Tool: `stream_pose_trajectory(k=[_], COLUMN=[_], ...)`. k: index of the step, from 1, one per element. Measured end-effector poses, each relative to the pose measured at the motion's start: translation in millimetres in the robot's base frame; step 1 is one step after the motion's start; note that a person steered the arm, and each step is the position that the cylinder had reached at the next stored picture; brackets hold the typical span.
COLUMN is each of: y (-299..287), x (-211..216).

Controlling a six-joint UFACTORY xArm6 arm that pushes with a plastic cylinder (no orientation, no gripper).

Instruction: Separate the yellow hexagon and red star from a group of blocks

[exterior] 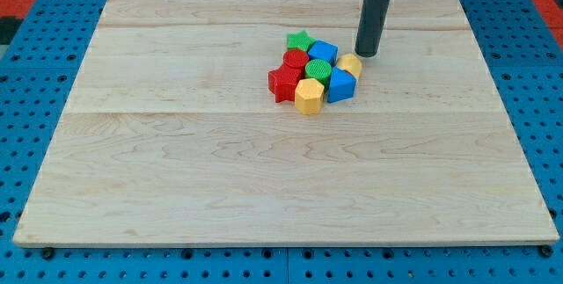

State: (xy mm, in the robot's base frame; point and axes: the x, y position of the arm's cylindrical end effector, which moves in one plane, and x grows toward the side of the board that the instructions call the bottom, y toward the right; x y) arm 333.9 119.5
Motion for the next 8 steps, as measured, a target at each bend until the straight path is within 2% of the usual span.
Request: stream_pose_trajectory(k=[1,2,3,4,5,7,8], y=[49.9,62.3,-12.6,-88.9,-66.3,-69.5,-76.6], x=[7.9,96.1,132.2,130.8,114.3,68.2,61.8])
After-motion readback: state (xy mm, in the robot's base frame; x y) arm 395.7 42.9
